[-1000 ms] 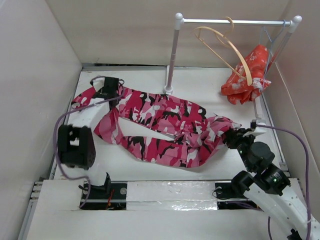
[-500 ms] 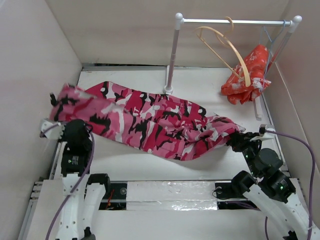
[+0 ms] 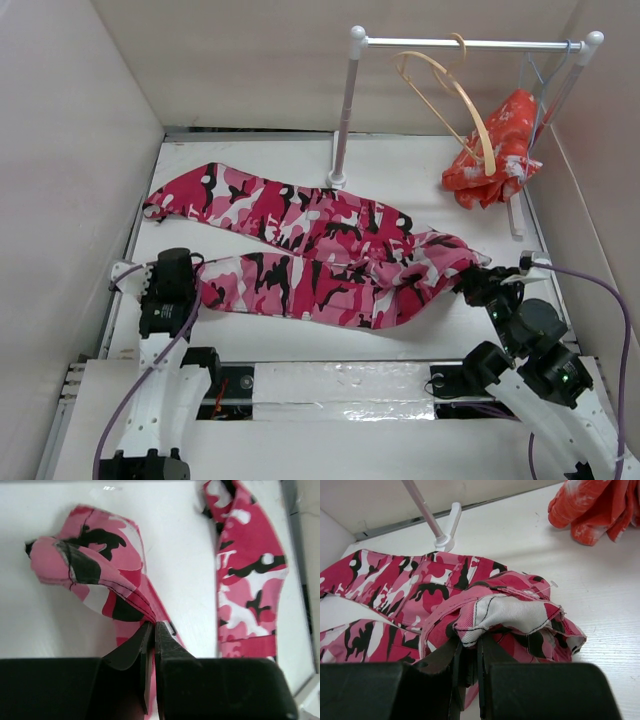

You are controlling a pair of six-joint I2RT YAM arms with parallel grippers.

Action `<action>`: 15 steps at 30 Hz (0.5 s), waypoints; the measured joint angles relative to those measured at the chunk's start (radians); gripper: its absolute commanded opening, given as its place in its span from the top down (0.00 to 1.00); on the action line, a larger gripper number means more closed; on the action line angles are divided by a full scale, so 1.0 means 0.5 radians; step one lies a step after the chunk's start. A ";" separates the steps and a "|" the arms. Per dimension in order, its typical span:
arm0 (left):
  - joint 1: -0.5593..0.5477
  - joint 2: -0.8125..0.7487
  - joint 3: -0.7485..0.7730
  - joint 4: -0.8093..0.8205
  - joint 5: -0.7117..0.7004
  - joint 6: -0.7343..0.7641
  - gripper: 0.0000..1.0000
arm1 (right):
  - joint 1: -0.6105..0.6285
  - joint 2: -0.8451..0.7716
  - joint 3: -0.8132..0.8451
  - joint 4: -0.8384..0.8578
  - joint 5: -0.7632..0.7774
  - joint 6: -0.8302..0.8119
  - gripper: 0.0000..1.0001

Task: Place the trousers on the hanger
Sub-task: Flatten out the trousers at the center of the board.

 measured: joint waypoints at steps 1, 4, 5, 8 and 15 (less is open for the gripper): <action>0.000 0.011 0.045 -0.005 -0.002 0.011 1.00 | 0.000 0.001 0.000 -0.002 0.010 0.004 1.00; 0.000 -0.003 0.278 -0.008 -0.027 0.111 1.00 | 0.000 0.004 0.024 -0.038 0.053 0.008 1.00; -0.001 -0.008 0.376 0.002 -0.039 0.164 1.00 | 0.000 0.006 0.053 -0.066 0.079 0.008 1.00; -0.001 0.006 0.747 0.053 -0.084 0.340 1.00 | 0.000 0.015 0.215 -0.180 0.178 -0.010 1.00; -0.005 -0.072 1.109 0.222 -0.040 0.529 1.00 | 0.004 0.010 0.845 -0.317 0.661 -0.039 1.00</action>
